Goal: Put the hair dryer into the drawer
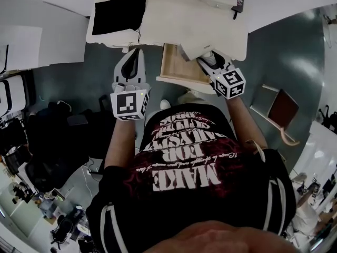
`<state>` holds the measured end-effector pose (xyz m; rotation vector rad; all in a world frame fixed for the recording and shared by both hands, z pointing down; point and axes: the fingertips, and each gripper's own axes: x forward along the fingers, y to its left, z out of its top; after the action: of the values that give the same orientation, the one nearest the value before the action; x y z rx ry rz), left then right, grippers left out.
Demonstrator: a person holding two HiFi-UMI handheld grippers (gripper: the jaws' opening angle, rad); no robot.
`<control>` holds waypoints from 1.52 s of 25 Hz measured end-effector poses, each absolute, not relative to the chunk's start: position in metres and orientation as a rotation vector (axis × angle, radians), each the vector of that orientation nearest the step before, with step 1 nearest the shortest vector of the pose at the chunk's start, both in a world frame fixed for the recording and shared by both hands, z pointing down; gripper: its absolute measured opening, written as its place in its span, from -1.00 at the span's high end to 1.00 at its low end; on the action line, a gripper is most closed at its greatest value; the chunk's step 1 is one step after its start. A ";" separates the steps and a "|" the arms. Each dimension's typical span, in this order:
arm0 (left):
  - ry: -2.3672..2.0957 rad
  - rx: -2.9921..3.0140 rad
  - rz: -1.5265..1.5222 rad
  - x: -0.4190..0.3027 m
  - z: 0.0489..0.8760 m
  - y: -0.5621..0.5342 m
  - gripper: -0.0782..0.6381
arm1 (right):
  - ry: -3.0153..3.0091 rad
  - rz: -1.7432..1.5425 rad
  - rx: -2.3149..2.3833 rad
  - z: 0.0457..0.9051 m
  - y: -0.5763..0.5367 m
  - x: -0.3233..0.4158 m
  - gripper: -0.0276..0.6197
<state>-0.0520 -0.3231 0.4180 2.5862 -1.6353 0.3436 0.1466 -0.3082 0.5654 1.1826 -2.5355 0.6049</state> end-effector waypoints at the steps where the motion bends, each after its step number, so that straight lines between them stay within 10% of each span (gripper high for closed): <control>1: -1.638 2.584 0.345 -0.053 0.419 -0.323 0.77 | -2.533 0.606 1.172 0.569 -0.308 0.144 0.17; 38: -1.677 2.525 0.387 -0.074 0.430 -0.289 0.77 | -2.332 0.693 0.867 0.719 -0.276 0.109 0.17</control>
<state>-0.0739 -0.2893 0.4303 2.5246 -1.6767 0.3870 0.1085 -0.2761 0.7194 0.8675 -2.3321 0.6935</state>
